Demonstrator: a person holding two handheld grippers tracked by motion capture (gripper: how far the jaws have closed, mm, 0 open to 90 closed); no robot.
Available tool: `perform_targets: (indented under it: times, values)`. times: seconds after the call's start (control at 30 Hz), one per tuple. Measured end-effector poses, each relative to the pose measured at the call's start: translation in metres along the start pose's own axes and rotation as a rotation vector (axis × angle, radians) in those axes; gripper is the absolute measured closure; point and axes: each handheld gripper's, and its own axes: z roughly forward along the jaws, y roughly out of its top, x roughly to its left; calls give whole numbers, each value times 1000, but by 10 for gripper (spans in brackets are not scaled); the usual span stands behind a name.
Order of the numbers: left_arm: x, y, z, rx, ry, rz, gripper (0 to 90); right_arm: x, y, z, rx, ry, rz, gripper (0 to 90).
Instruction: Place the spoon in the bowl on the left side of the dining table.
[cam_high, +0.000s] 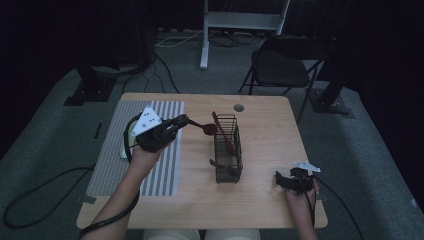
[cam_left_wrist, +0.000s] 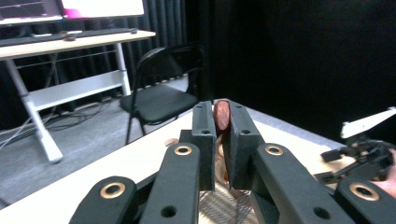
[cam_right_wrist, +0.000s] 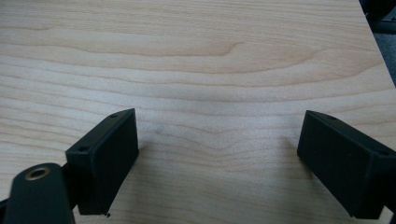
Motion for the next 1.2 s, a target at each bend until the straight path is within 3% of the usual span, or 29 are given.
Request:
perform_targets:
  times: [0.83,1.2]
  values:
    - [47,-42,-48,41,219,-86,836,0,0,0,1,0,0,118]
    - [60,-60,-67,69,313,-90,836,0,0,0,0,0,1,118]
